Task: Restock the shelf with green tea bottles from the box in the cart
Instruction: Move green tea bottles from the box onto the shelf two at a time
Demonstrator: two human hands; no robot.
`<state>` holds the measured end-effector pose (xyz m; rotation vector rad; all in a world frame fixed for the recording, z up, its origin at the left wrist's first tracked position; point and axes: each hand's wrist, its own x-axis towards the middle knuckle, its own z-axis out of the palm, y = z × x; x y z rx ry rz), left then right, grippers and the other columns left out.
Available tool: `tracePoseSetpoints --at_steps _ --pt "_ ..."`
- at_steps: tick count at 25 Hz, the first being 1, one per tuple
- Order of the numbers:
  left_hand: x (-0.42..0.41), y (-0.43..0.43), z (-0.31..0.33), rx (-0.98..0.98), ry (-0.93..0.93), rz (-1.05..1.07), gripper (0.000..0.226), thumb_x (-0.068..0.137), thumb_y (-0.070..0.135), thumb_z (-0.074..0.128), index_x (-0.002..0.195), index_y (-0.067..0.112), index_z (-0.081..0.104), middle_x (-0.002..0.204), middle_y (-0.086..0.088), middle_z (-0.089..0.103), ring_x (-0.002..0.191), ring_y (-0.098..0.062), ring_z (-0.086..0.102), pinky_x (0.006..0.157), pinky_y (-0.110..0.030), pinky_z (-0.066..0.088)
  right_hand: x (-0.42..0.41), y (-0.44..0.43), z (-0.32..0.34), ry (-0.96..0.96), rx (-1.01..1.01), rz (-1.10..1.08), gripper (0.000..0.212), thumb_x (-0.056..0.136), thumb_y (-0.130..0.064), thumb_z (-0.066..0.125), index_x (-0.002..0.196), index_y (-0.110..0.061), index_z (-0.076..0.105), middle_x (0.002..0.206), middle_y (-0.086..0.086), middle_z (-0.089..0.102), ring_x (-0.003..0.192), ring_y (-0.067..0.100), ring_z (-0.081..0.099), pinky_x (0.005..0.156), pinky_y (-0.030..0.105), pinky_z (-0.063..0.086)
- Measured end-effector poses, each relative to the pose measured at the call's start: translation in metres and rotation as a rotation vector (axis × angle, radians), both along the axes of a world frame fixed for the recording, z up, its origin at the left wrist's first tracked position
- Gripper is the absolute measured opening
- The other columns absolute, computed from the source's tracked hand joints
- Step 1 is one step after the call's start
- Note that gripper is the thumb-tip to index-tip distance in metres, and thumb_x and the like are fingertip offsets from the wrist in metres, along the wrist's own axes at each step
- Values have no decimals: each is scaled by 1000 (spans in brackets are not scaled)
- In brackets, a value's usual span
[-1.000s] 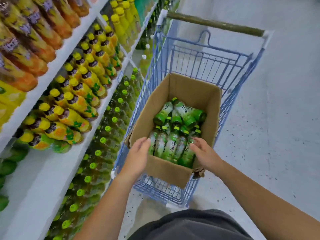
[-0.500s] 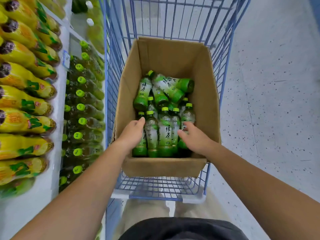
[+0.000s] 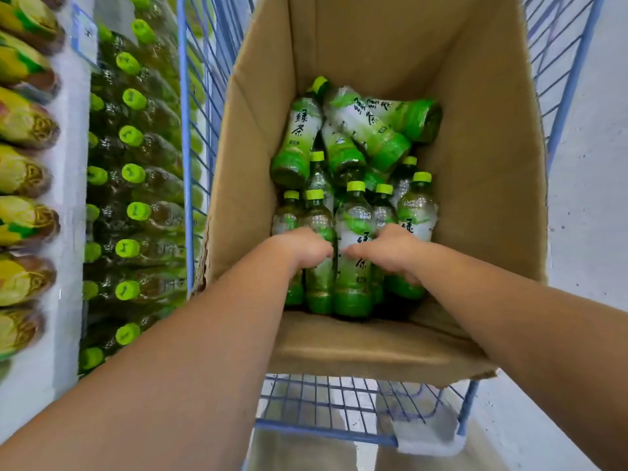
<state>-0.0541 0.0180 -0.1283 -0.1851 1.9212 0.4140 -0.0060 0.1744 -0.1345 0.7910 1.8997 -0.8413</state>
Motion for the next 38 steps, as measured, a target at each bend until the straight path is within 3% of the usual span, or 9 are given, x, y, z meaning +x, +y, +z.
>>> tracePoseSetpoints --at_steps 5,10,13,15,18,23,29,34,38 --pt "2 -8 -16 -18 -22 100 44 88 40 73 108 10 48 104 -8 54 95 -28 59 69 -34 46 -6 7 -9 21 -61 -126 74 63 -45 93 110 1 59 110 10 67 95 29 67 90 47 57" --pt "6 -2 -20 -51 23 86 79 75 40 87 132 1 49 120 -12 55 102 -29 53 80 -36 45 -14 37 4 91 -43 -146 71 68 -43 90 120 -5 59 117 9 63 107 31 62 93 47 55" --pt "13 12 -23 -53 -12 87 85 79 36 85 143 1 40 126 -12 56 110 -32 58 80 -35 49 -18 47 9 126 -34 -231 53 71 -39 87 109 -10 63 110 10 65 100 30 63 90 45 55" --pt "20 22 -28 -87 9 67 86 85 36 80 147 -1 33 134 -15 55 119 -33 58 93 -34 48 -19 45 11 149 -10 -263 43 72 -38 86 95 -13 60 100 7 64 93 28 62 82 40 54" --pt "27 27 -35 -119 93 166 88 78 36 87 138 -4 36 133 -17 56 122 -33 57 96 -36 48 -18 38 8 180 65 -235 39 73 -42 83 87 -13 61 88 5 64 79 24 62 71 36 54" --pt "30 16 -33 -35 116 401 85 72 30 90 136 7 38 133 -11 55 118 -31 55 87 -37 49 -10 28 4 251 115 -254 38 74 -44 77 73 -16 52 74 1 58 61 16 54 49 29 35" --pt "10 -1 -17 103 139 474 78 71 23 87 133 16 39 129 -9 54 113 -31 56 95 -48 52 -4 34 -1 346 -75 -548 52 65 -35 81 110 -18 60 102 4 66 87 21 65 62 30 47" --pt "8 4 17 298 125 621 79 60 33 82 129 19 45 124 -6 63 109 -31 65 92 -52 55 -11 34 10 443 -162 -660 38 71 -23 82 101 -19 61 90 3 71 64 14 71 45 25 51" --pt "12 -3 43 453 142 688 74 67 32 79 131 24 42 115 0 69 103 -24 69 90 -50 57 -13 34 34 371 -277 -626 26 76 -22 80 98 -12 73 86 13 78 74 30 76 66 49 64"
